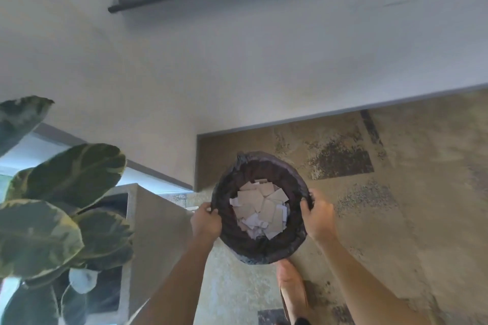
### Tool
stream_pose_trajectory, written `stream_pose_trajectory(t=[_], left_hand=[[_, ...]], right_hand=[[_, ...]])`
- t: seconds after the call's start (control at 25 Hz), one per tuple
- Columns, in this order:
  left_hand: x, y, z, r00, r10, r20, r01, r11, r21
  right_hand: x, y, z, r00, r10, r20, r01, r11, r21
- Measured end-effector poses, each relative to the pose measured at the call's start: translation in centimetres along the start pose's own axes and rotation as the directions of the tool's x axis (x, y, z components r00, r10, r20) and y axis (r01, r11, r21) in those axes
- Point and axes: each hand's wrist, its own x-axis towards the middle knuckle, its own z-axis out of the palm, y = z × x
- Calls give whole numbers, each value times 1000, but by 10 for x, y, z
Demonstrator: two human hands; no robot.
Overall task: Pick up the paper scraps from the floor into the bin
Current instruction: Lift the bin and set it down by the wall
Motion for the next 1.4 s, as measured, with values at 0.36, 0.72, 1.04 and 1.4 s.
stream_pose_trajectory(t=[0.36,0.72,1.04,1.4], left_hand=[[162,37,-22,997,-23,-73,23,1000,3],[339,24,-3,987,-53,-154,28,987,-159],[384,10,15,983,-166,-75,129,926,-354],[365,9,25,968,-171,-181,111,948,-299]], right_hand=[[114,-81,82,1000,7,8,-8,991,131],[226,-117,210,997,-54,55,50,996,71],[258,-130,254,998,-18,61,18,1000,-8],[262,-129,255,980,33,196,-18,997,-79]])
